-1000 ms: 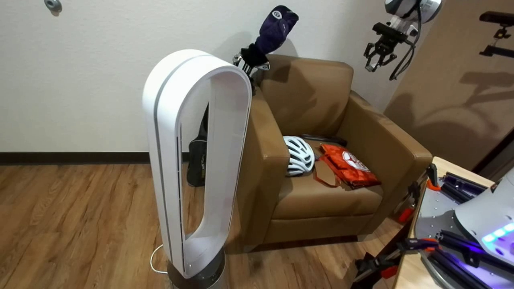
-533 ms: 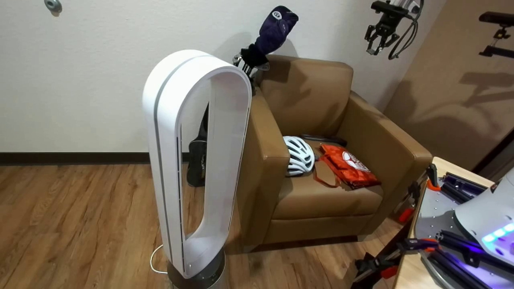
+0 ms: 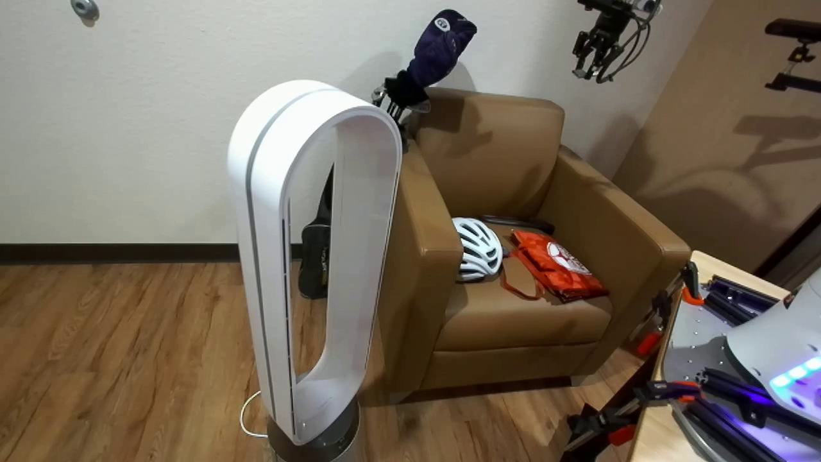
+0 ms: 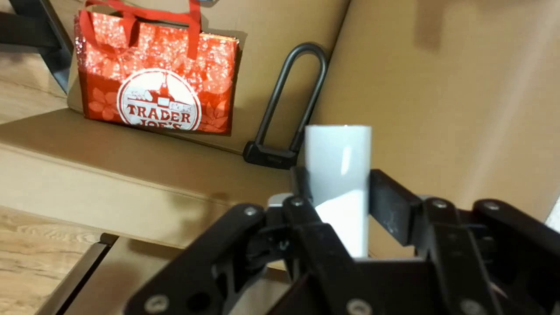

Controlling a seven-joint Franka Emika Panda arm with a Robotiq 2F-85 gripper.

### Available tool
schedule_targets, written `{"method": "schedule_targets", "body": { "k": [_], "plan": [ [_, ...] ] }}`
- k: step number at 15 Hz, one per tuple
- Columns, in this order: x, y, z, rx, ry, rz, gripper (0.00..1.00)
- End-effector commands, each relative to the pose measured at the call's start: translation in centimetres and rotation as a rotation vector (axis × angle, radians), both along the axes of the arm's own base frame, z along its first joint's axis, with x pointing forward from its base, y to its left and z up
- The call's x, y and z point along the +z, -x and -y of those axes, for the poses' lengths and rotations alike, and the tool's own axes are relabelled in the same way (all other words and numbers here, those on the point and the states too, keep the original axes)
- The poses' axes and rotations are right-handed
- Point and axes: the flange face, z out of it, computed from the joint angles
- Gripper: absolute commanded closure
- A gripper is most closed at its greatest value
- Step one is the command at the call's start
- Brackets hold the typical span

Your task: Pick up the grey object from the right armrest and place it on top of the red bag on the sofa

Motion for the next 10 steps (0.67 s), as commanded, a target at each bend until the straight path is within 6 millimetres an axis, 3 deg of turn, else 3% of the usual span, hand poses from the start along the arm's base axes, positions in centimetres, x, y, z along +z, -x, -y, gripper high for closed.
{"method": "schedule_targets", "body": {
  "k": [1,5,6,10],
  "plan": [
    [0.2,-3.0,0.3,-0.111,-0.014,0.01,0.88],
    [-2.0,-4.5,1.1,-0.162,-0.005,-0.005,0.88],
    [-1.1,-3.9,0.1,-0.133,0.011,-0.014,0.63],
    [-2.8,-4.4,0.9,-0.142,0.022,-0.02,0.63]
  ]
}}
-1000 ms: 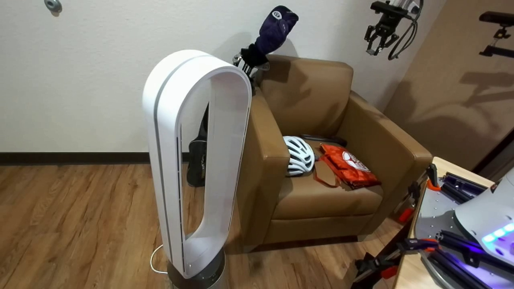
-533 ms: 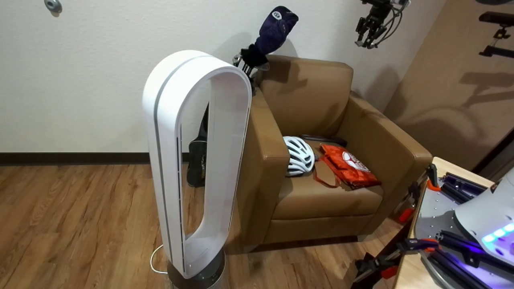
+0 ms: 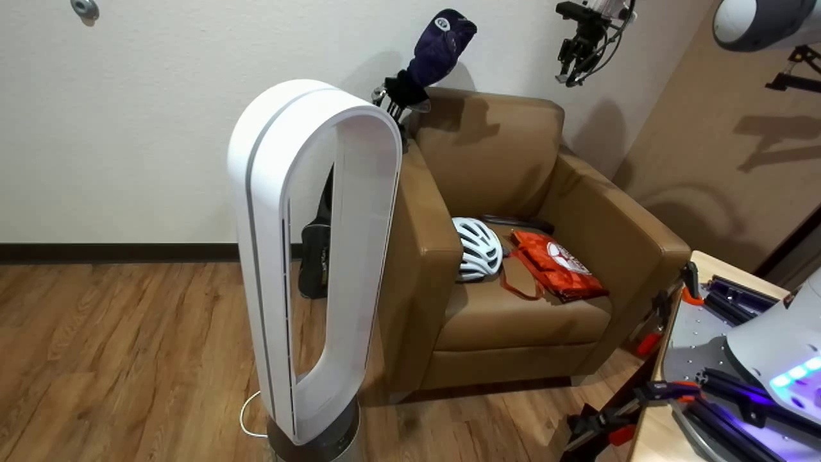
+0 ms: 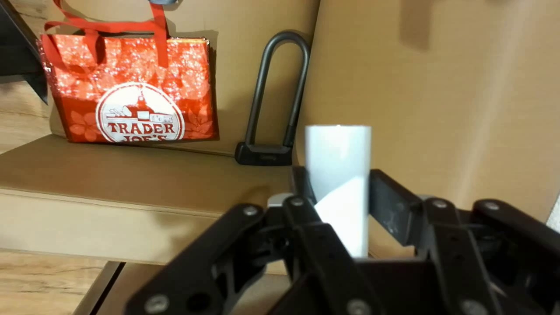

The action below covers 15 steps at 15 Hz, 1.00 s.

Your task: Pick up the grey object from the right armrest and place it on top of the red bag on the sofa

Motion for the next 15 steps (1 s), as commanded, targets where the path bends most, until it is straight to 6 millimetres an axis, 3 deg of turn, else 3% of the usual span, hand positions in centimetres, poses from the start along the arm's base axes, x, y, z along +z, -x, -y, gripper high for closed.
{"method": "schedule_targets", "body": {
  "k": [1,4,9,13,14,15],
  "plan": [
    [0.1,0.0,0.0,-0.001,0.001,0.001,0.88],
    [-2.2,0.2,0.5,-0.044,-0.004,-0.05,0.88],
    [-9.3,2.8,3.2,-0.157,-0.017,-0.182,0.88],
    [-14.1,4.4,3.9,-0.135,-0.07,-0.247,0.88],
    [-13.5,4.2,3.7,-0.14,-0.054,-0.222,0.63],
    [-14.4,4.4,3.8,-0.141,-0.063,-0.235,0.63]
  ]
}}
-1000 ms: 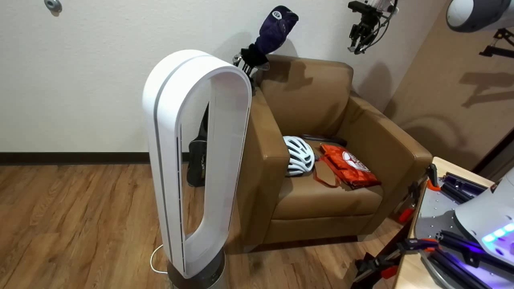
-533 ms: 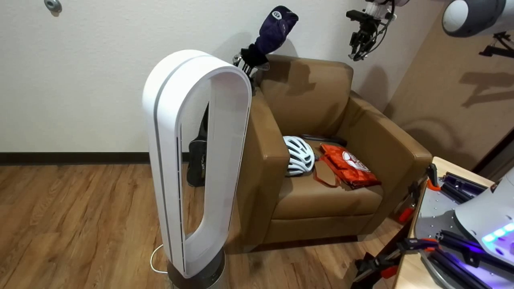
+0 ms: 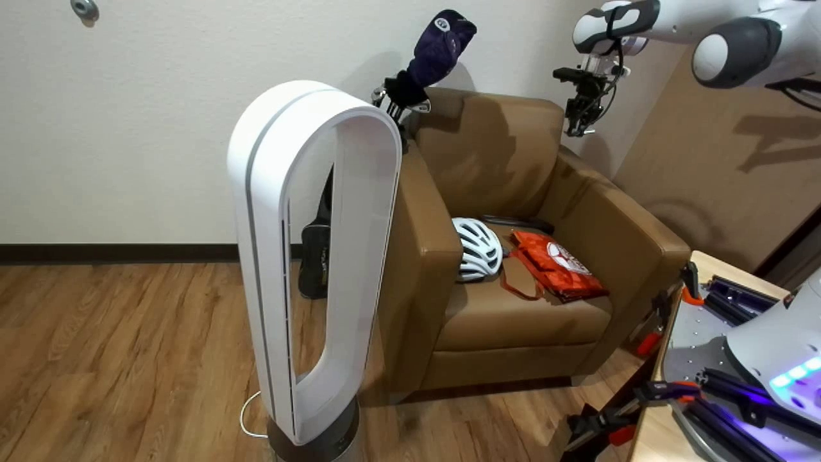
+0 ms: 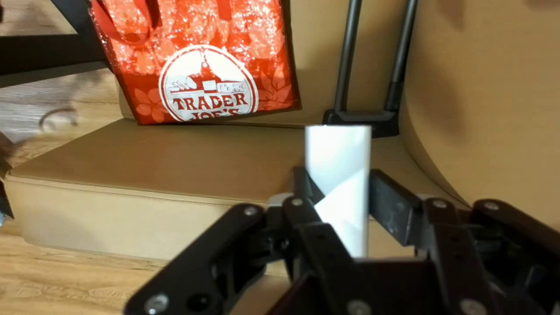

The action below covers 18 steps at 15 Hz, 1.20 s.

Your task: Pick up the grey object from the right armrest and place it on top of the red bag on the sofa

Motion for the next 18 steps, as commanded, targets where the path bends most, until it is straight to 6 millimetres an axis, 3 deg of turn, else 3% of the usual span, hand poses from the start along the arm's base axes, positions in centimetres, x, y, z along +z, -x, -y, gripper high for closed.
{"method": "schedule_targets", "body": {
  "k": [1,2,3,4,12,13,15,17,18],
  "plan": [
    [-0.4,0.1,0.0,0.0,-0.003,-0.005,0.63],
    [-0.6,0.0,-0.1,0.002,-0.005,-0.007,0.63],
    [-0.5,0.0,-0.1,0.003,-0.006,-0.005,0.88],
    [-1.0,-0.1,-0.3,0.004,-0.01,-0.008,0.88],
    [-11.5,2.1,-2.2,0.013,-0.09,-0.17,0.88],
    [-10.6,1.6,-2.3,0.008,-0.099,-0.133,0.63],
    [-12.2,2.2,-2.3,0.006,-0.107,-0.155,0.63],
    [-12.2,2.2,-2.3,0.005,-0.106,-0.156,0.63],
    [-12.3,1.9,-2.5,0.015,-0.097,-0.153,0.88]
  ]
}}
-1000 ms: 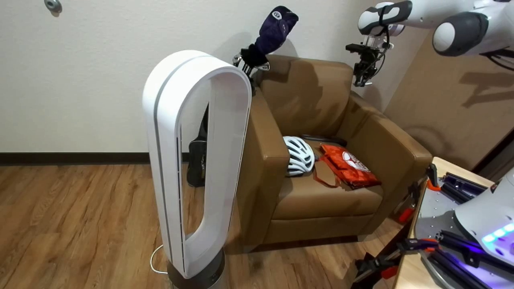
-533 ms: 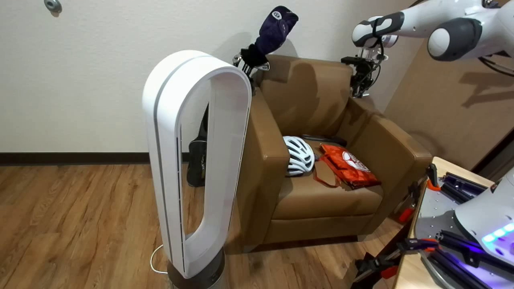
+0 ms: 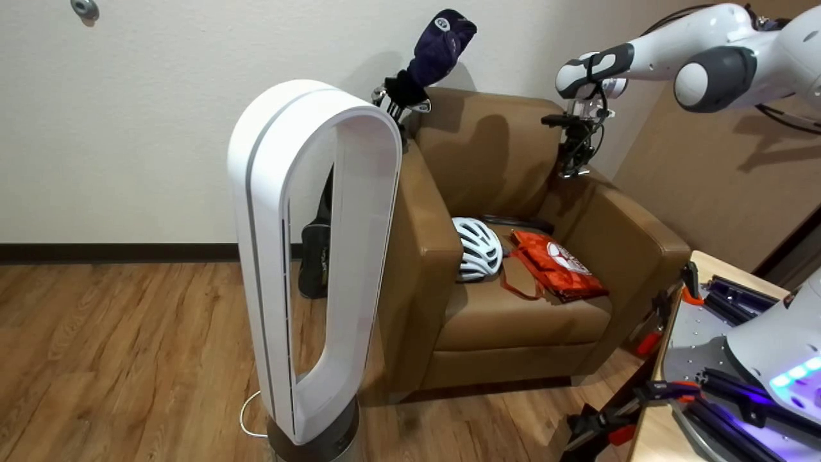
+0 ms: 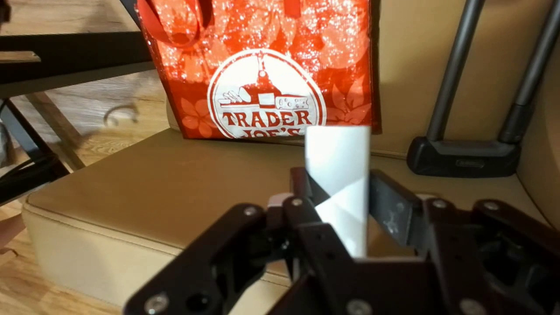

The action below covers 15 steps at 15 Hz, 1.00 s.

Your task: Pick up the grey object from the right armrest and place it on top of the red bag on the sofa

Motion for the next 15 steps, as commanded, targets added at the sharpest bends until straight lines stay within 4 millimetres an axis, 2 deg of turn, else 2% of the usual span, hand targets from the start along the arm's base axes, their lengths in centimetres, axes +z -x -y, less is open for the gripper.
{"method": "schedule_targets", "body": {
  "k": [1,9,10,11,13,14,15],
  "plan": [
    [-0.8,-0.4,-0.5,0.018,0.021,0.007,0.88],
    [-10.2,2.3,-4.1,0.112,-0.083,-0.105,0.88],
    [-9.2,1.8,-3.7,0.064,-0.067,-0.083,0.63],
    [-10.2,2.1,-4.0,0.072,-0.078,-0.095,0.63],
    [-10.9,2.3,-4.3,0.077,-0.084,-0.103,0.63],
    [-10.9,2.3,-4.3,0.078,-0.084,-0.103,0.88],
    [-11.1,2.0,-4.5,0.095,-0.092,-0.081,0.88]
  ]
}}
